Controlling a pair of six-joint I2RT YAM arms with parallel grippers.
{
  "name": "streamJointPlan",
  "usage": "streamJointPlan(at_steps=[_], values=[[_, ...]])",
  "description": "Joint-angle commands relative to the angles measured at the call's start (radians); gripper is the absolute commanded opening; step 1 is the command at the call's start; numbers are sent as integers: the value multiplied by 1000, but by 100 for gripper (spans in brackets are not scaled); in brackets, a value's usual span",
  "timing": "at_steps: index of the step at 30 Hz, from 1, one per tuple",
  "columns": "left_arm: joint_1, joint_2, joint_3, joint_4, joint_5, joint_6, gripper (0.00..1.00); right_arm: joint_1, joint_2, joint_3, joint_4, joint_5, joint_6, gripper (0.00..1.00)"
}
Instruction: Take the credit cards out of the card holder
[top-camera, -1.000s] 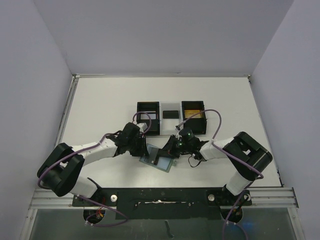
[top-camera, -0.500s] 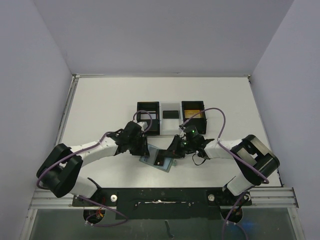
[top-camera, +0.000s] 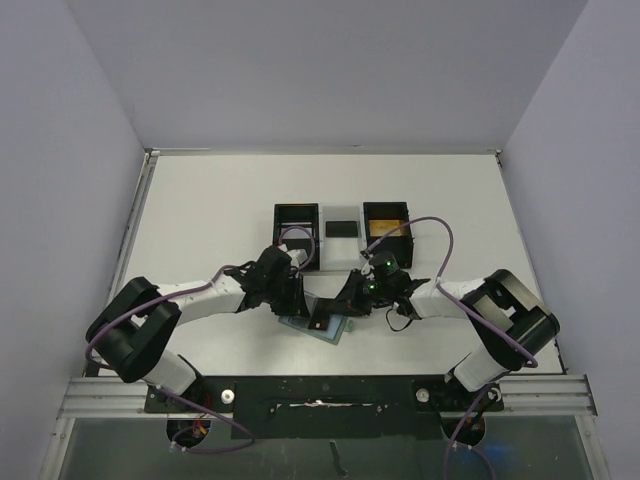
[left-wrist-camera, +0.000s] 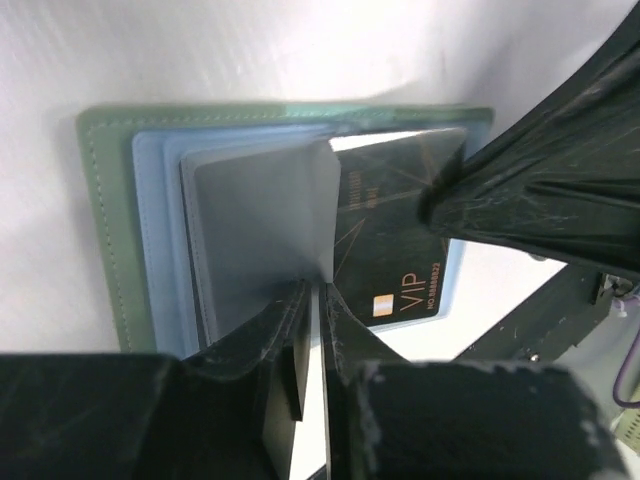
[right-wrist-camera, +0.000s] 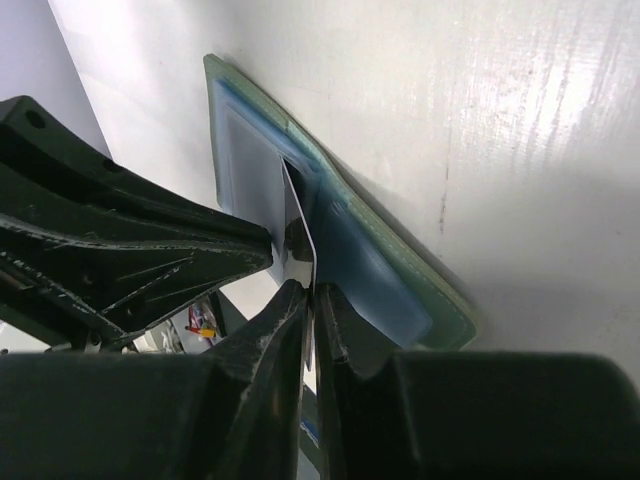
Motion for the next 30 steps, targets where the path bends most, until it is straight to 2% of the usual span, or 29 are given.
streamJointPlan(at_steps=[1,9,12,20,27,30], values=[[-7,11,-23,10,-62,-22,9,-7,-20,-23,85,-2,23,10],[-11,43,-29,0,-98,-41,5,37,-10,-62,206,14,87,23],[-12,44,-29,0,-100,-45,4,66,2,-67,230,35,108,24],[-12,42,-26,-7,-99,-46,3,93,-8,-117,317,103,163,19],[-12,29,-21,-10,-94,-46,2,107,0,-111,308,133,166,13],[-12,18,-18,-12,-93,-46,2,103,-8,-101,289,134,163,4]])
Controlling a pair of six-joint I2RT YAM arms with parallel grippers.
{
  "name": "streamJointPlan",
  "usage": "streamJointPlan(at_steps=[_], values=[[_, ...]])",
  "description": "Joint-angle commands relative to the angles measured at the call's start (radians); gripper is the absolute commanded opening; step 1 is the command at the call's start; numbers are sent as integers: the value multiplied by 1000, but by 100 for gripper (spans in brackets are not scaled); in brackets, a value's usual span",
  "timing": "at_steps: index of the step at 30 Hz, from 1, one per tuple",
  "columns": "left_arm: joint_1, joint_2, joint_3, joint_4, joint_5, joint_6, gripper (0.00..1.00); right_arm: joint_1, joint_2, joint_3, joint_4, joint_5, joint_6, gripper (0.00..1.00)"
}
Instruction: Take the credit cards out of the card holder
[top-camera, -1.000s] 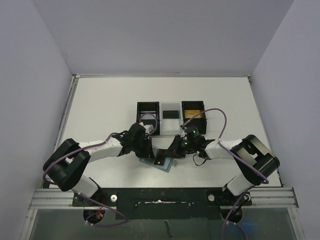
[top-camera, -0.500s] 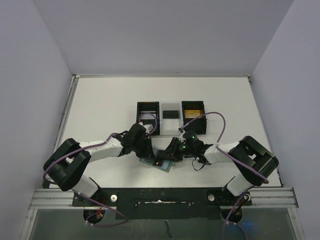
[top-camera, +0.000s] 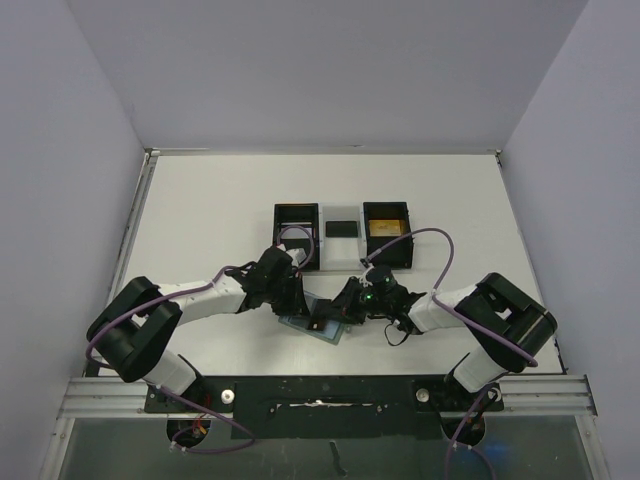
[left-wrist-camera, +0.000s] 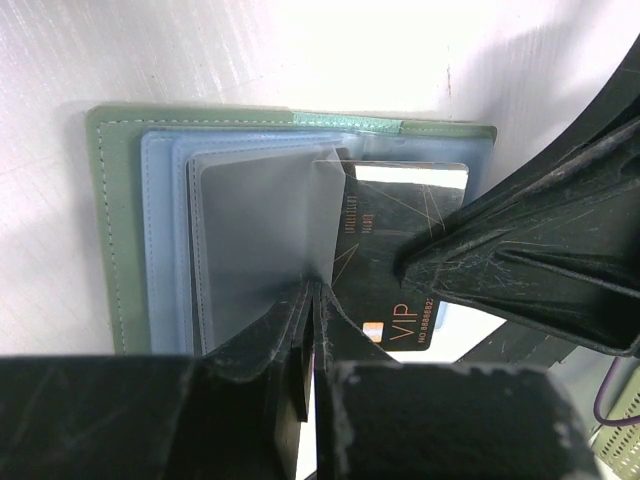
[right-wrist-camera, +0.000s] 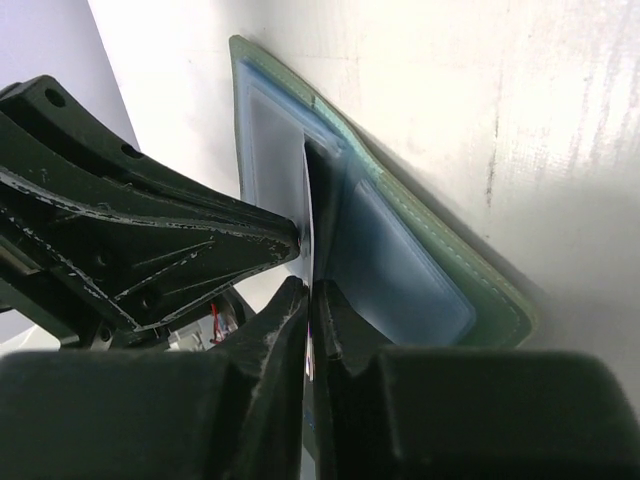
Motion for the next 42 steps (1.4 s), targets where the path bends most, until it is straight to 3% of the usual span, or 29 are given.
streamJointPlan(at_steps=[1,12,15,23,31,36,42], values=[[-3,-6,-1,-31,-62,20,2,-1,-21,18,22,31,-4,1],[2,-142,-8,-9,-103,5,7,-117,-352,78,-410,82,-297,0],[2,-181,-6,-1,-105,7,13,-124,-427,101,-472,112,-376,0],[31,-319,45,-108,-209,65,37,-118,-596,118,-444,222,-584,0],[239,-437,83,-220,-164,150,61,-50,-715,107,-347,410,-988,0],[392,-460,107,-282,-136,243,66,15,-735,83,-290,594,-1278,0],[557,-467,92,-301,-102,333,72,-41,-683,143,-272,591,-1431,0]])
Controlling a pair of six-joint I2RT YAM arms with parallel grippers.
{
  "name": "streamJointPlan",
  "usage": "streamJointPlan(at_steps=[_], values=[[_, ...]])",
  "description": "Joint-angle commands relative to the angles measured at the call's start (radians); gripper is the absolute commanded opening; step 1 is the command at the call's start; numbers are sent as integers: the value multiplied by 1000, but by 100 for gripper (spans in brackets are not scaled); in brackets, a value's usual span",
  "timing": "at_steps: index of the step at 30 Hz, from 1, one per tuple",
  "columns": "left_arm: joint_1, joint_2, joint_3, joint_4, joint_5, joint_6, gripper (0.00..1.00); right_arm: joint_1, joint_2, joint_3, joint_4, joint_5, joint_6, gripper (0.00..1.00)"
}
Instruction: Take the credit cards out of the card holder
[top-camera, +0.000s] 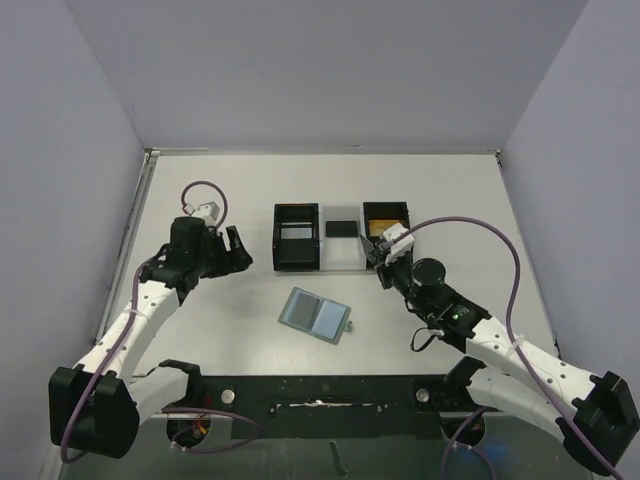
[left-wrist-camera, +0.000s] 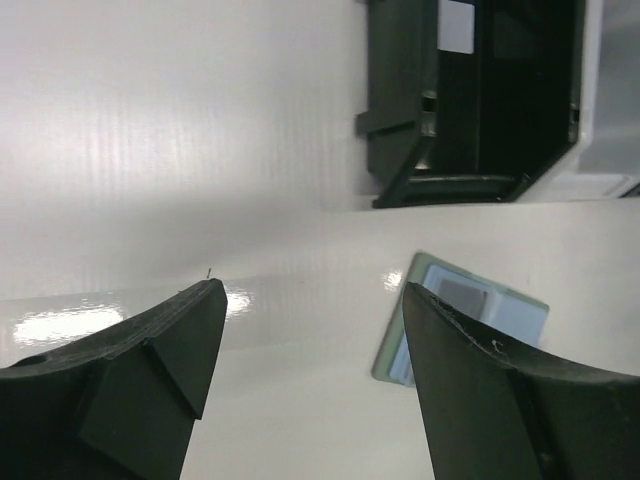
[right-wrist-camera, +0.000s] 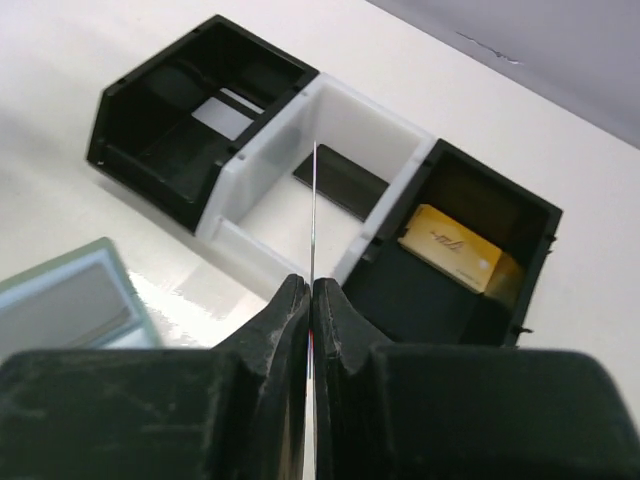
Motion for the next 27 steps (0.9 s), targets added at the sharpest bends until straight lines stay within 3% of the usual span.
streamJointPlan(at_steps=[1,6,11,19,27], values=[[94,-26,12,-8,39,97,72,-107,61,103,70,1,-165,0],[104,-32,-29,39,57,96,73,-310,216,302,-83,-209,-50,0],[104,-29,-27,53,13,104,73,-309,368,414,-92,-396,-216,0],[104,-29,-25,57,5,110,74,-180,607,581,-247,-258,-664,0],[105,-24,-24,57,0,115,74,-165,806,717,-292,-217,-752,0]])
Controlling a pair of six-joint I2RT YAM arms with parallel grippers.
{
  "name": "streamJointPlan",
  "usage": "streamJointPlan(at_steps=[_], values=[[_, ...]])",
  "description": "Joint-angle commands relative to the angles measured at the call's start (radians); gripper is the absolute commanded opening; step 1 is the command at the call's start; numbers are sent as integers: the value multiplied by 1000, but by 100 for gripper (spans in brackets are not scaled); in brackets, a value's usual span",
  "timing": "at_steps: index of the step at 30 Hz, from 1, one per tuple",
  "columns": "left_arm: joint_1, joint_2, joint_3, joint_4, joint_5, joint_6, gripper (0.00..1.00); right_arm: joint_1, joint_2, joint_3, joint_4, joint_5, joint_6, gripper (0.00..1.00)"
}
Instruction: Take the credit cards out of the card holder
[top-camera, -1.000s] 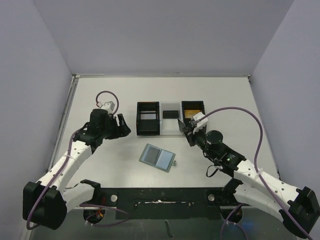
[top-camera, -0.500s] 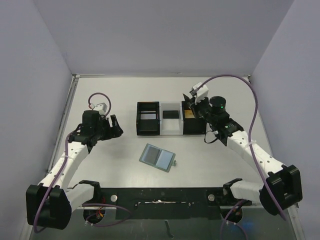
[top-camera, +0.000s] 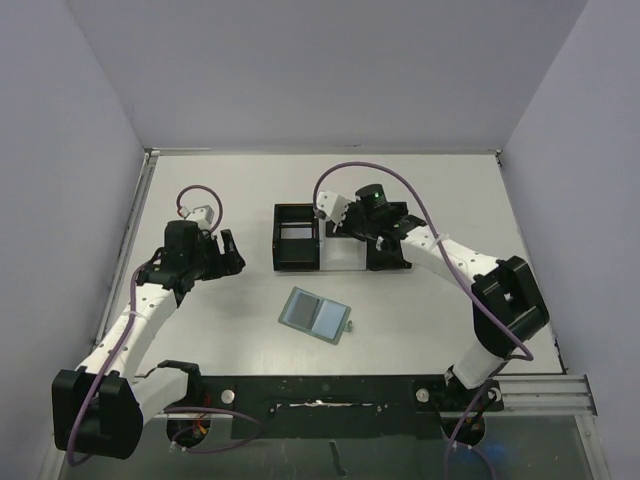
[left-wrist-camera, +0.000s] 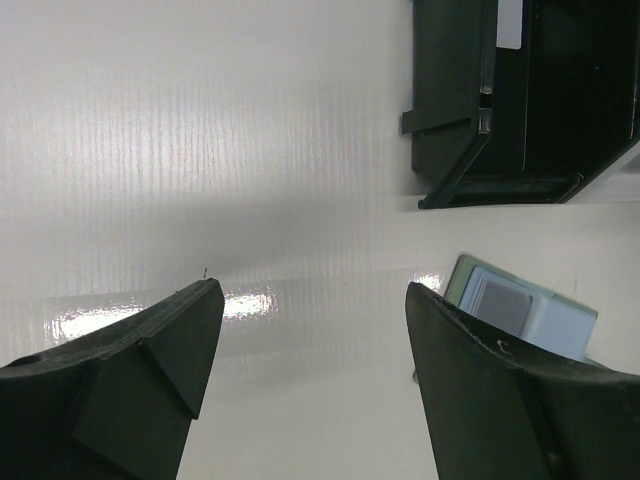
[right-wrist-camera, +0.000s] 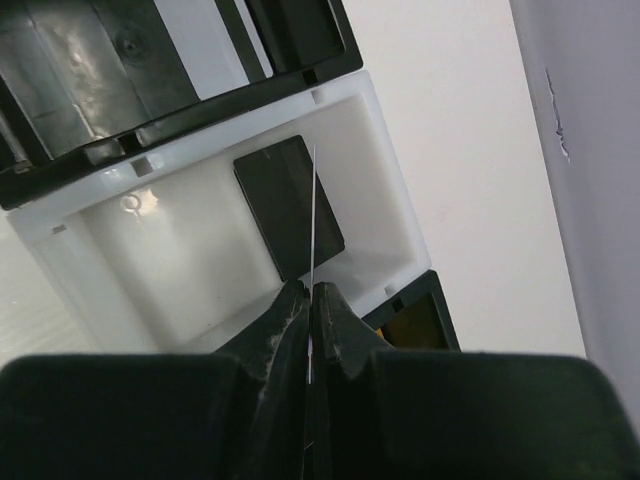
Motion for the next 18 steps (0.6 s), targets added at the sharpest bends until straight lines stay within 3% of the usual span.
streamJointPlan(at_steps=[1,8,18], values=[[5,-13,16,53,-6,16,74,4,69,96,11,67,-92,0],[5,-30,17,52,-9,19,74,37,273,193,39,242,-208,3],[5,-17,16,49,-17,19,74,35,353,164,112,207,-291,8]])
